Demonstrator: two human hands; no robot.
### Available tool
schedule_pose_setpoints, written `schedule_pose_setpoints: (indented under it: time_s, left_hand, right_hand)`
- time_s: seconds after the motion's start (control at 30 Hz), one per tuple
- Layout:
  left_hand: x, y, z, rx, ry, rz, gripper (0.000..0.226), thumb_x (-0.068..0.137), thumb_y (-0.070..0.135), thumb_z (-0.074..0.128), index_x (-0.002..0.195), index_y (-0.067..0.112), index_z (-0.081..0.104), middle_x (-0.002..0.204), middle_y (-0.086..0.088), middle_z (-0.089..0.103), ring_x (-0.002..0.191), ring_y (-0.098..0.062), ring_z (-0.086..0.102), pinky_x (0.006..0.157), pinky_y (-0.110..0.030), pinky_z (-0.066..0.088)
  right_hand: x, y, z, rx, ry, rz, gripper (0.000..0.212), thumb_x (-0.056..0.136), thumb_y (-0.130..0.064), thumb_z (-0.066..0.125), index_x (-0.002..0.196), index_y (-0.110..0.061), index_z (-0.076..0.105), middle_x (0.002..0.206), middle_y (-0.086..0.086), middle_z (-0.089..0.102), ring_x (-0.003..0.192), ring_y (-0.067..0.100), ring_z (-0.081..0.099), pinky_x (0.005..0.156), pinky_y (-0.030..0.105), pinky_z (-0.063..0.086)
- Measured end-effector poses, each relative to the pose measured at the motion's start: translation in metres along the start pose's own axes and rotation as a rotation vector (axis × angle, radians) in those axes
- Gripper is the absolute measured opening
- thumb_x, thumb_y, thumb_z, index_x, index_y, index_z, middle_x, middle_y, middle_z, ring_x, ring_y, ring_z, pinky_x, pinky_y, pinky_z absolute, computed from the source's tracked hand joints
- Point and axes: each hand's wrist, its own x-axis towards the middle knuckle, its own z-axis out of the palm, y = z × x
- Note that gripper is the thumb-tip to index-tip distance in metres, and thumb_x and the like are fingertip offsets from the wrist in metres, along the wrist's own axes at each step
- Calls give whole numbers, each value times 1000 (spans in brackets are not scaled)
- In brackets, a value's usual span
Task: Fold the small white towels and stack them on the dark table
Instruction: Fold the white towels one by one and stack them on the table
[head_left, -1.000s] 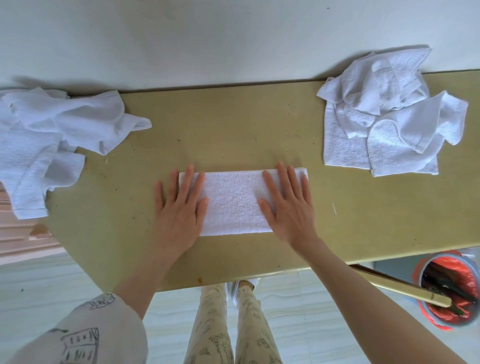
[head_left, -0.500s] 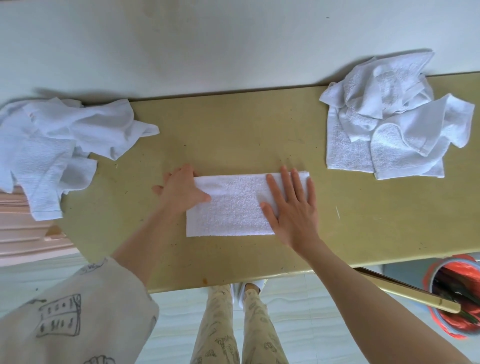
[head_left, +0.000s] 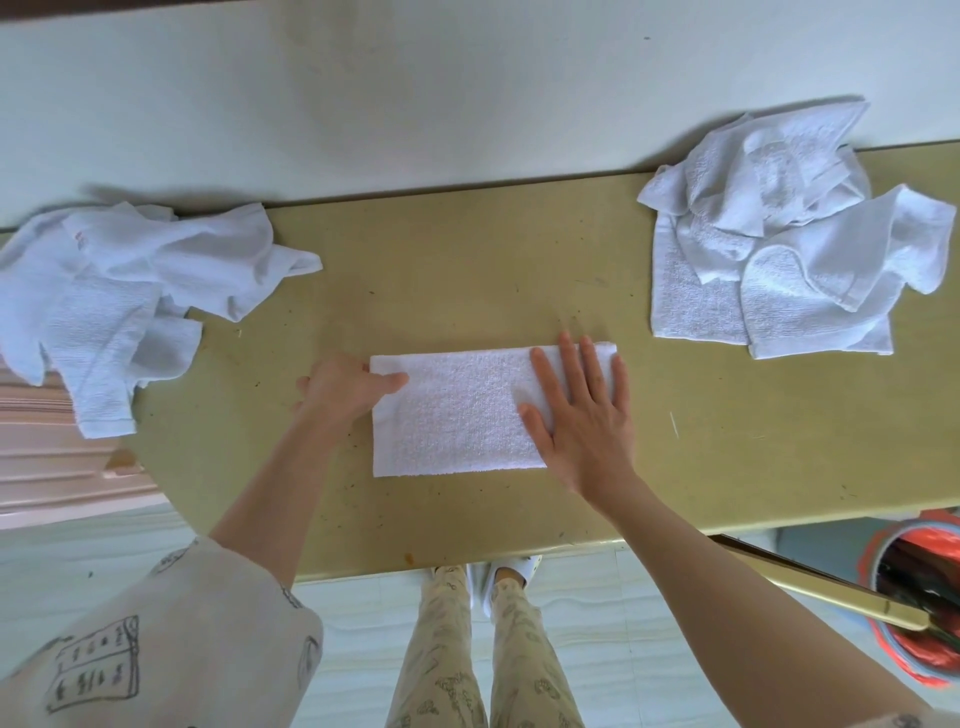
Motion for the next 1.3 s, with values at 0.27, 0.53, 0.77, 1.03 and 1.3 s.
schedule_pose_setpoints:
  time_s: [0.27,0.53,0.77,1.03,1.3]
  left_hand:
    - [-30,-1,20,69,163,48,35,93,44,42,78,13,46,76,-1,51,88,-23,46,86,-40,31]
    - [-50,-11,35,-184,387,234,29,98,28,40,96,2,54,72,1,50,76,-23,48,63,-31,37]
    - [-79,10,27,-220,541,383,25,96,28,45,99,7,59,69,1,52,71,-18,45,66,-28,33]
    - [-114,78,74,-57,461,641,19,95,25,47,88,12,59,64,0,55,58,-19,48,56,-28,35]
    - [-112,97,144,140,232,584,24,97,22,38,88,9,56,81,-3,53,79,-28,55,62,-36,39]
  right_hand:
    - [-1,1,2,0,0,3,60,94,-55,18,146,-25,13,155,9,22,144,25,16,113,50,5]
    - [-1,0,0,13,-29,-3,60,94,-55,12,146,-26,10,156,8,15,145,24,12,113,49,1]
    - [-4,11,-25,405,-29,-62,60,94,-49,20,147,-22,17,157,8,8,146,24,4,118,40,2]
    - [-28,42,-58,1162,-11,547,24,94,-6,45,105,-10,65,95,7,67,71,13,63,68,18,51]
    - [-24,50,-46,1228,-103,600,21,91,-7,47,94,-10,68,82,2,67,72,16,66,85,38,54]
